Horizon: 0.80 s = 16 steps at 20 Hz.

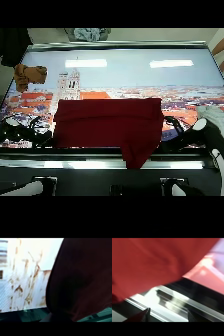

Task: Fold the shirts.

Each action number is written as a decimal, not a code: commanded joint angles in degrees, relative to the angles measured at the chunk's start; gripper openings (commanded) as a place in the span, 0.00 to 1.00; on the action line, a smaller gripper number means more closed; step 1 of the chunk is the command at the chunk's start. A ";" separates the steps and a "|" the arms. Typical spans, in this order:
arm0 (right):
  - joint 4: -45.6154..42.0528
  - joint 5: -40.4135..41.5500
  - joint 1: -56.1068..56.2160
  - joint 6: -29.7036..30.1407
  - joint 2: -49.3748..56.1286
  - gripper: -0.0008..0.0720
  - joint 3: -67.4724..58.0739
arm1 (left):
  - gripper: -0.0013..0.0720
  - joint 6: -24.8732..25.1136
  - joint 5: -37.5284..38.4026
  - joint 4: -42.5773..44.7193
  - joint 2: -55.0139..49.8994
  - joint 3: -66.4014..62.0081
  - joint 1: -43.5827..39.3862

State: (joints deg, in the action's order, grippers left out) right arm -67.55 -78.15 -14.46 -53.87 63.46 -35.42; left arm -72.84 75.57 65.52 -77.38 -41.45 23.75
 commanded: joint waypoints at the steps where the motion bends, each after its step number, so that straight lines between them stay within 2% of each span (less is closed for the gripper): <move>1: 11.30 9.57 0.02 0.76 -2.49 0.77 10.03 | 0.06 0.02 0.02 -0.02 0.04 0.04 -0.26; 7: 16.00 16.09 0.87 0.39 -2.45 0.73 12.17 | 0.06 0.02 0.15 -0.04 0.04 0.04 -0.26; 9: 14.43 17.40 4.04 -2.67 -1.95 0.63 12.17 | 0.06 0.02 0.46 -0.04 0.04 0.02 -0.26; 10: 13.49 17.51 6.10 -3.13 -1.46 0.47 12.17 | 0.06 0.00 0.44 -0.07 0.04 0.02 -0.26; 11: 12.79 17.68 7.72 -3.10 -1.38 0.15 12.15 | 0.06 0.00 0.44 -0.04 0.04 0.02 -0.26; 12: 12.55 17.68 8.22 -3.02 -1.62 0.07 12.07 | 0.06 0.02 0.46 -0.04 0.04 -0.07 -0.26; 16: 9.51 16.31 8.17 -1.38 -5.16 0.07 7.80 | 0.06 1.18 0.74 -1.31 2.23 -3.63 -0.26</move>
State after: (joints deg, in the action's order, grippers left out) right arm -56.42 -61.10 -6.94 -55.75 60.36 -24.97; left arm -72.38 75.31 65.95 -76.62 -42.87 23.49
